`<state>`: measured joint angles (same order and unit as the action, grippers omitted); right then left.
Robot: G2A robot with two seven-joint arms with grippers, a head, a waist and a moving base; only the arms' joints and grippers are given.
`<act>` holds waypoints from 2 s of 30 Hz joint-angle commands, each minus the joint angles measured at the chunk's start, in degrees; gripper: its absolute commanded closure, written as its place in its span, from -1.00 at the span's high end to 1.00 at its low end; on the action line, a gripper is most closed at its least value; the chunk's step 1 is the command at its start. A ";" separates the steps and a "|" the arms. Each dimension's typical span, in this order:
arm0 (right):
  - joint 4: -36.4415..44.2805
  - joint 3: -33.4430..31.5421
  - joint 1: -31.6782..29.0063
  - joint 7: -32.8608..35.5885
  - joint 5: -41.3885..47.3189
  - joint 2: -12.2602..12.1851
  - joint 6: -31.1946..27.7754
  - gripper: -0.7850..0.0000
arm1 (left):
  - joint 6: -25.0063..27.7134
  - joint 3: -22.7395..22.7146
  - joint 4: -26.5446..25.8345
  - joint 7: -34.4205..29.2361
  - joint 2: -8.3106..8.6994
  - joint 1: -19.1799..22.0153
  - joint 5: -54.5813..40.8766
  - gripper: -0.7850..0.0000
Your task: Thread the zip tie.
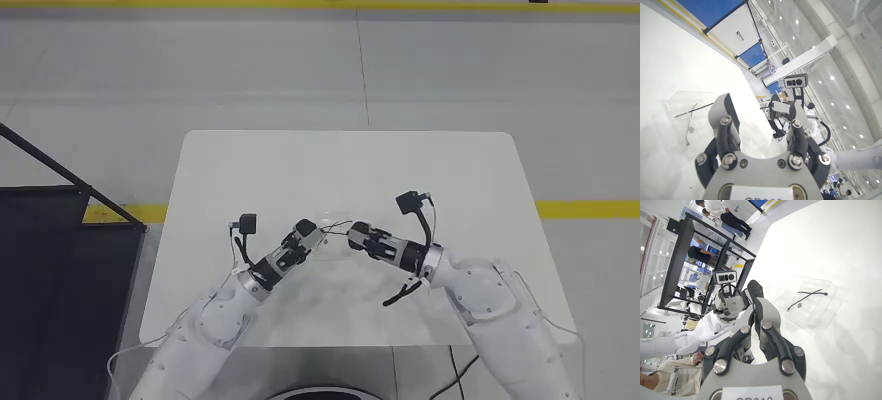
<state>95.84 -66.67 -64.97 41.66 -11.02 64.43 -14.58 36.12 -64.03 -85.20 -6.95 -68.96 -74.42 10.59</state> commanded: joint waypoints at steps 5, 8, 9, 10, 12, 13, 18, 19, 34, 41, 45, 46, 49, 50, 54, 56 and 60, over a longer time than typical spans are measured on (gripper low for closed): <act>0.49 -1.64 0.59 6.09 -0.78 -0.74 -2.94 -1.00 | 3.60 -3.37 0.01 -5.01 0.93 -0.43 0.99 0.91; 1.02 -3.03 0.83 9.21 -0.50 -1.20 -3.67 -1.00 | 6.58 -5.61 -0.31 -9.80 1.71 -0.90 -0.25 0.87; 1.17 -3.46 0.91 10.34 -0.03 -1.35 -4.12 -1.00 | 7.20 -6.36 -0.49 -11.07 1.95 -1.09 -0.67 0.84; 1.21 -3.93 0.97 11.17 0.44 -1.48 -4.35 -1.00 | 7.53 -6.98 -0.73 -12.33 2.17 -1.25 -0.90 0.82; 1.43 -4.53 1.01 12.26 0.94 -1.69 -4.49 -1.00 | 8.01 -7.65 -1.33 -14.61 2.50 -1.60 -1.28 0.82; 1.57 -4.65 1.01 12.44 1.08 -1.75 -4.40 -1.00 | 8.05 -7.77 -1.62 -15.28 2.59 -1.80 -1.56 0.80; 1.53 -3.65 1.41 10.83 1.38 -1.61 -2.05 -1.00 | 7.51 -6.32 -1.81 -15.14 2.37 -1.83 -2.91 0.67; 1.45 -3.25 1.59 10.66 1.14 -1.57 -1.65 -1.00 | 7.54 -5.86 -1.53 -14.82 2.26 -1.66 -3.30 0.62; 0.58 -1.46 3.09 11.18 0.75 -1.65 -0.79 -1.00 | 6.82 -2.19 1.25 -15.11 1.55 1.02 -2.60 -0.07; 0.44 -1.10 3.33 11.17 0.57 -1.76 -0.88 -1.00 | 6.44 -1.68 1.72 -14.10 1.35 1.37 -1.98 -0.38; 0.34 -0.94 3.36 11.21 0.55 -1.83 -1.00 -1.00 | 6.63 -1.50 1.91 -13.98 1.29 1.51 -1.94 -0.65; 0.32 -0.92 3.41 11.25 0.57 -1.84 -0.94 -1.00 | 6.68 -1.46 1.98 -14.06 1.29 1.55 -1.86 -0.98; 0.35 -0.81 3.47 11.16 0.65 -1.88 -0.97 -1.00 | 6.90 -1.41 2.10 -14.09 1.27 1.65 -1.91 -1.00; 0.37 -0.76 3.47 11.10 0.65 -1.89 -0.97 -1.00 | 7.02 -1.39 2.11 -14.07 1.27 1.67 -1.86 -1.00; 0.44 -0.52 3.50 10.99 0.67 -1.93 -0.78 -1.00 | 7.28 -1.34 2.23 -13.85 1.24 1.67 -1.82 -1.00; 0.41 -0.48 3.54 10.86 0.93 -1.95 -0.62 -1.00 | 7.45 -1.32 2.31 -13.63 1.22 1.63 -1.80 -1.00; 0.14 -0.76 3.37 10.02 2.62 -1.95 -0.22 0.57 | 8.19 -1.42 2.50 -11.74 1.07 1.39 -2.32 -1.00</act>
<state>96.07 -67.28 -61.51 51.97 -8.93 62.49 -14.88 44.04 -65.41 -82.77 -19.27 -67.85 -72.98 8.42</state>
